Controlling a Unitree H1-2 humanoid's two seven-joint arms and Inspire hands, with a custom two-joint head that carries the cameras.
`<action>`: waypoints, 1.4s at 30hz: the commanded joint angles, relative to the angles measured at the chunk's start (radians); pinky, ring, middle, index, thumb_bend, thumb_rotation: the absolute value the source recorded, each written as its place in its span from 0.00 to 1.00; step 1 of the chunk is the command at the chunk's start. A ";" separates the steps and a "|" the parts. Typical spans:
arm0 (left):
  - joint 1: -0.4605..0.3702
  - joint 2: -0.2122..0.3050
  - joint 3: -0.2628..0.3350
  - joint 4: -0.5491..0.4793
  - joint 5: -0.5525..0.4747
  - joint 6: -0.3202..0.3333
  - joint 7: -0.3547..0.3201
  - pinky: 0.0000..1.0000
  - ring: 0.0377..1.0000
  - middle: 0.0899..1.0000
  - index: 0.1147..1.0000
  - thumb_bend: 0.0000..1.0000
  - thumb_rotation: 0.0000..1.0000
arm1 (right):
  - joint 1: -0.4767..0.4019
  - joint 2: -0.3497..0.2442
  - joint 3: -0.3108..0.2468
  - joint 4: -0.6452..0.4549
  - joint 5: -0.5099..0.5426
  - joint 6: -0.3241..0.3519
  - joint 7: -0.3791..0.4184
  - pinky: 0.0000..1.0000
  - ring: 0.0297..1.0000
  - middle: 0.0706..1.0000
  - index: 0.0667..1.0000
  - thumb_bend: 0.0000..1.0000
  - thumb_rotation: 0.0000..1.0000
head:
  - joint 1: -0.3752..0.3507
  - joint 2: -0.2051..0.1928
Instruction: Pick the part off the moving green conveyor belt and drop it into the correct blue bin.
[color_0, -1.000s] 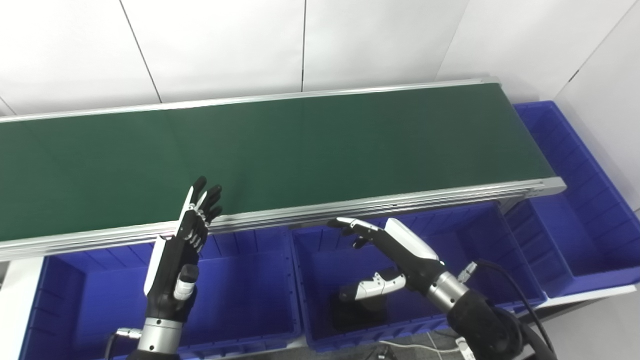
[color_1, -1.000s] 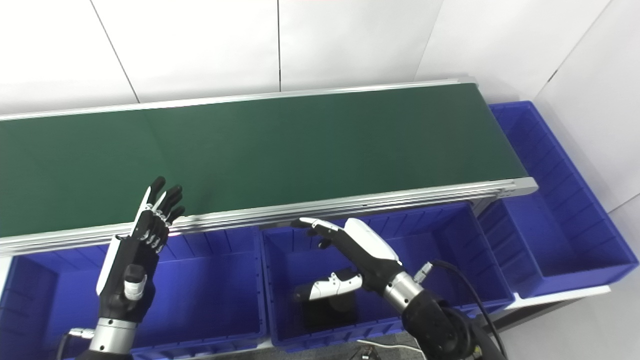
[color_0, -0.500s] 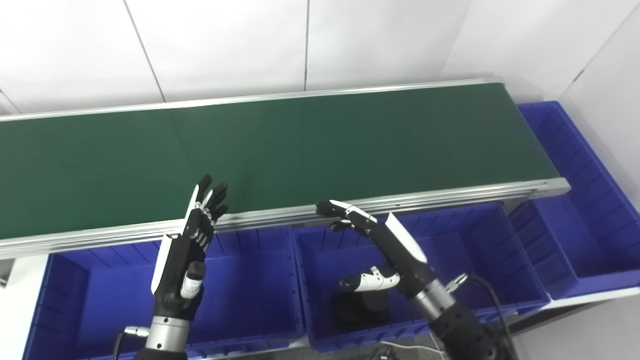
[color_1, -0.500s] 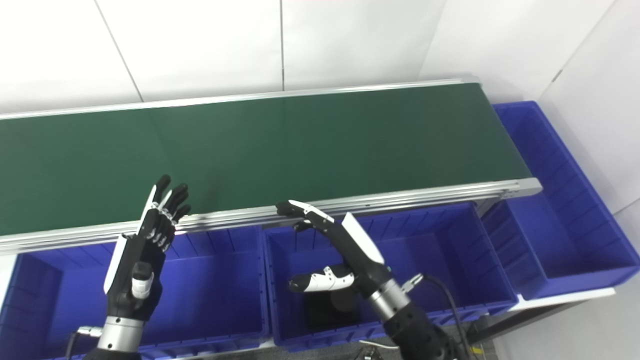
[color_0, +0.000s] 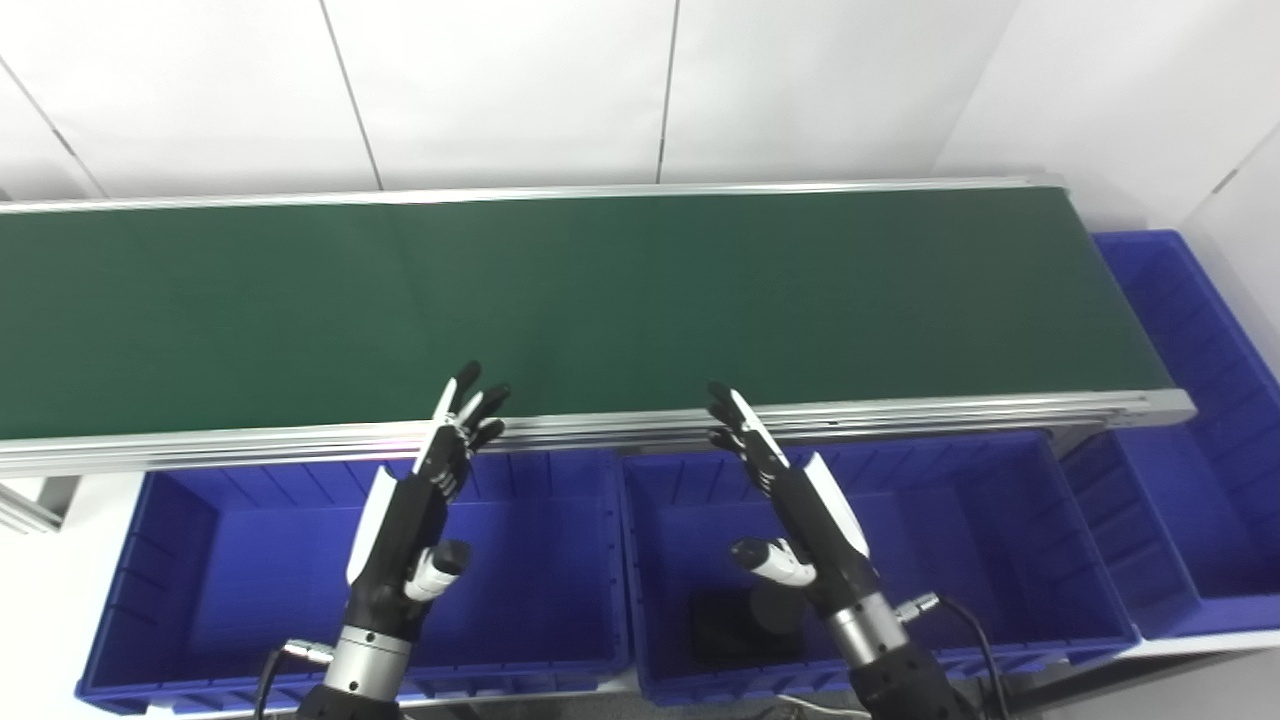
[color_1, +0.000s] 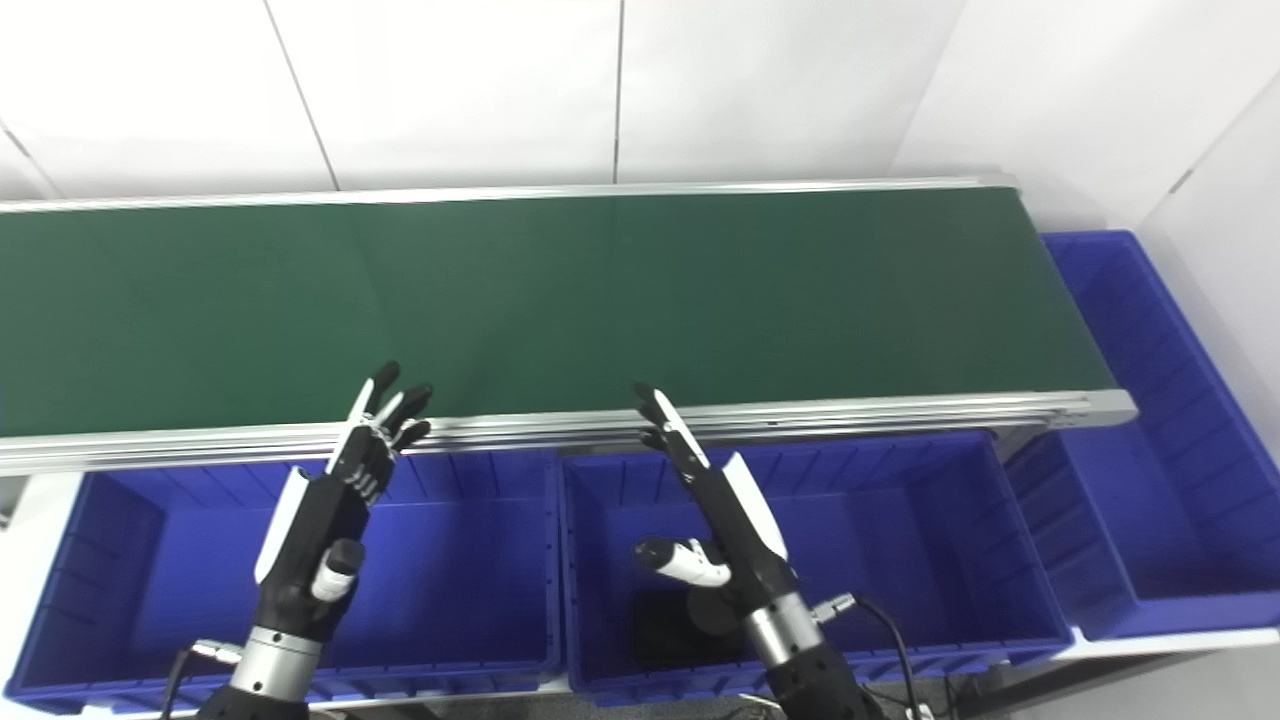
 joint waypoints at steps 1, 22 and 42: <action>-0.001 0.003 -0.014 -0.014 0.014 -0.043 0.025 0.87 0.94 0.92 1.00 0.95 0.97 | -0.005 -0.004 0.005 0.002 0.022 -0.059 -0.011 0.89 0.96 0.99 0.99 1.00 0.92 | 0.008 -0.001; -0.037 0.073 -0.163 0.117 0.038 -0.042 0.191 0.93 0.96 0.95 0.99 1.00 0.96 | -0.008 -0.024 0.049 0.091 0.054 -0.059 -0.022 0.92 0.96 0.97 0.98 1.00 0.99 | 0.058 -0.034; -0.038 0.107 -0.212 0.139 0.016 -0.043 0.250 0.92 0.95 0.94 1.00 0.98 0.96 | -0.003 -0.027 0.053 0.098 0.045 -0.059 -0.071 0.91 0.94 0.97 0.98 1.00 1.00 | 0.042 -0.100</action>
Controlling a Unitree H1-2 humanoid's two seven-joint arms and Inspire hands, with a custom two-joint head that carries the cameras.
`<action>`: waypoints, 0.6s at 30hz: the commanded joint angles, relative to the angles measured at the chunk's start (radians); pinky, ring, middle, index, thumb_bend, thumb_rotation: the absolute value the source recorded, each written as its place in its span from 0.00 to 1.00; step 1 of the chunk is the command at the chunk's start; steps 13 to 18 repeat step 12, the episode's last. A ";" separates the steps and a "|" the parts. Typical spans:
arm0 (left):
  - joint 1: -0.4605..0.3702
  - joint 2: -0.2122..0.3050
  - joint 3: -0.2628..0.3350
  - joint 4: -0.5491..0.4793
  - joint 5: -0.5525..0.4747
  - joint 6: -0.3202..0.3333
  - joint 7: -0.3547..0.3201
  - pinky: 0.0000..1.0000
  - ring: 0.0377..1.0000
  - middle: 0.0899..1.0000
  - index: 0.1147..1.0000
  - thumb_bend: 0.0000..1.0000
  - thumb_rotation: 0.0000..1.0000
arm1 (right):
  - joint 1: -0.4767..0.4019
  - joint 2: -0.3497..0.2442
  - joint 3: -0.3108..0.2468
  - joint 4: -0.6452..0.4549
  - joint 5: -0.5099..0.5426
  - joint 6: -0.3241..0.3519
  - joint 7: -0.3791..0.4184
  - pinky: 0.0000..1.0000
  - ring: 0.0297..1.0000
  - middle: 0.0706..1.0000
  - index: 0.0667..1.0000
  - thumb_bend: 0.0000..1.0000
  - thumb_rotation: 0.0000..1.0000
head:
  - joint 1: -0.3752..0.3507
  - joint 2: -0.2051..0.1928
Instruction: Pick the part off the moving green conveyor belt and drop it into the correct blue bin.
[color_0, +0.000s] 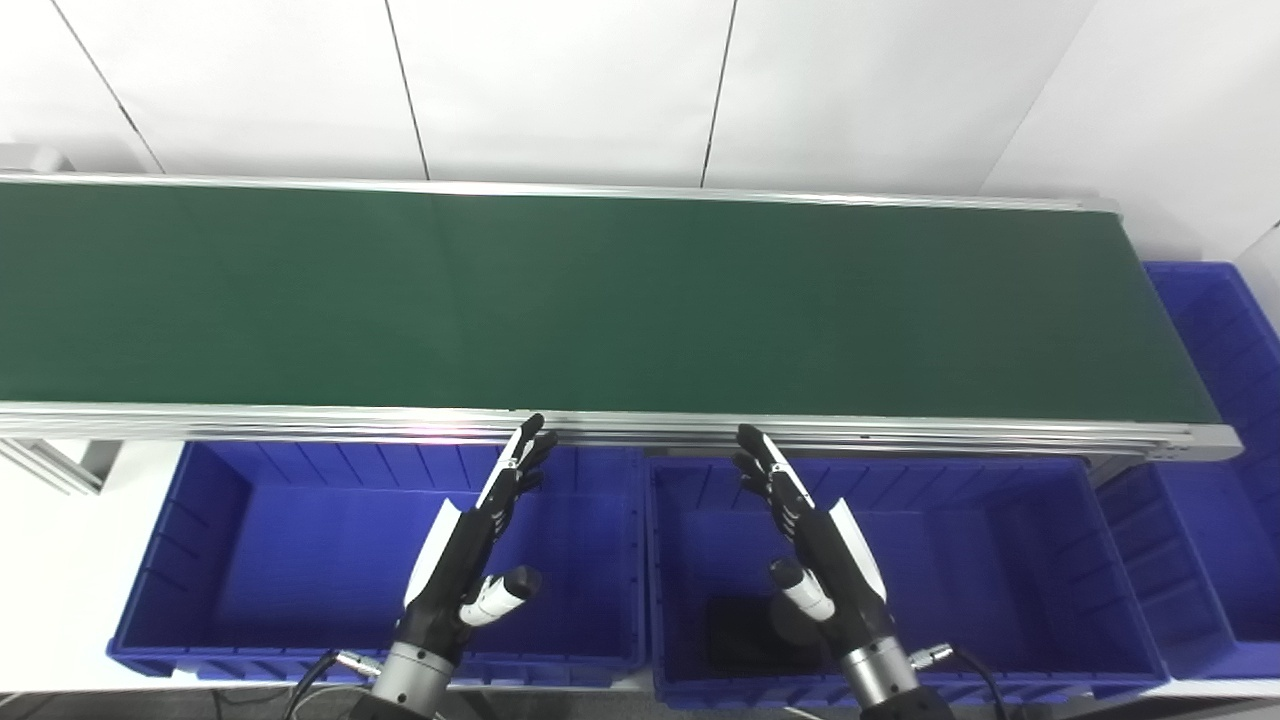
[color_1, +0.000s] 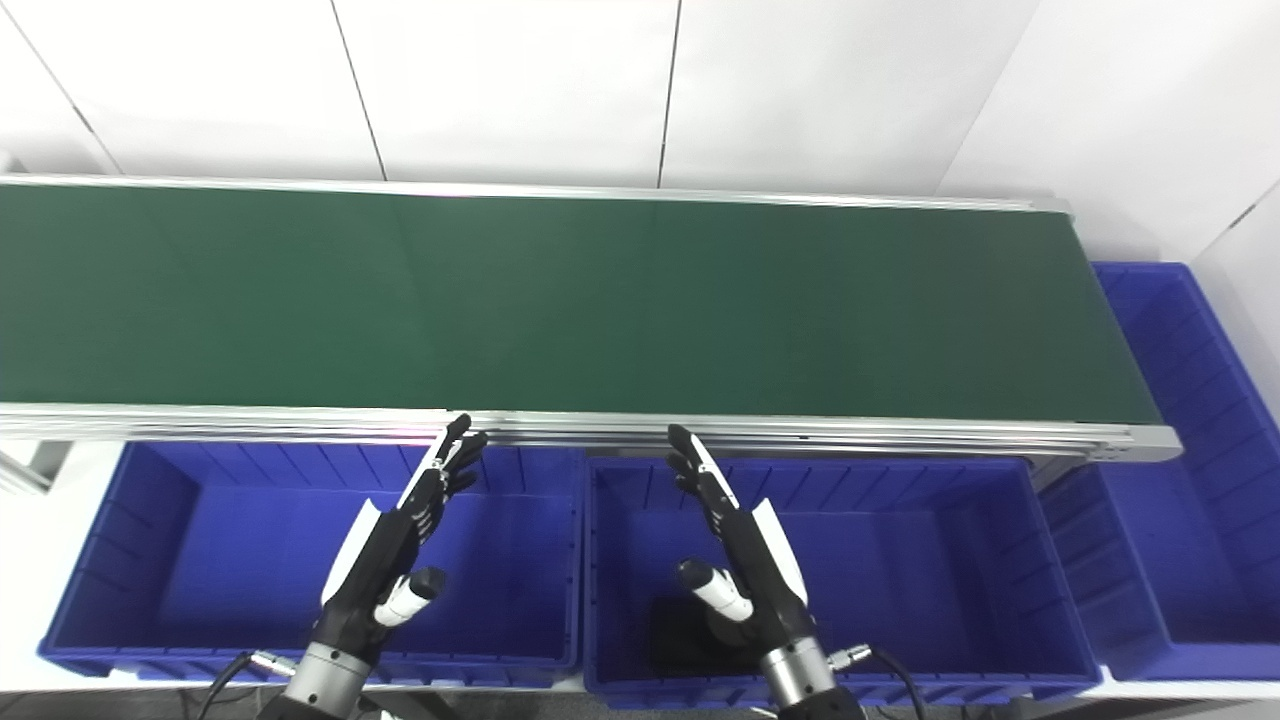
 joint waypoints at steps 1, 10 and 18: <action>-0.011 0.000 -0.004 -0.002 -0.015 -0.038 0.014 0.92 0.95 0.95 0.99 0.99 0.95 | -0.003 -0.003 0.002 -0.016 0.002 -0.052 -0.014 0.90 0.94 0.97 0.98 1.00 1.00 | 0.002 -0.007; -0.004 0.002 -0.002 -0.004 -0.020 -0.038 0.017 0.96 0.97 0.96 0.99 1.00 0.95 | -0.006 -0.011 0.007 -0.021 0.007 -0.052 -0.023 0.90 0.94 0.97 0.97 1.00 0.98 | -0.007 0.007; -0.004 0.003 -0.004 -0.006 -0.018 -0.038 0.020 0.95 0.97 0.96 0.99 0.99 0.95 | -0.006 -0.014 0.009 -0.020 0.002 -0.052 -0.026 0.90 0.94 0.97 0.97 1.00 0.98 | -0.006 0.008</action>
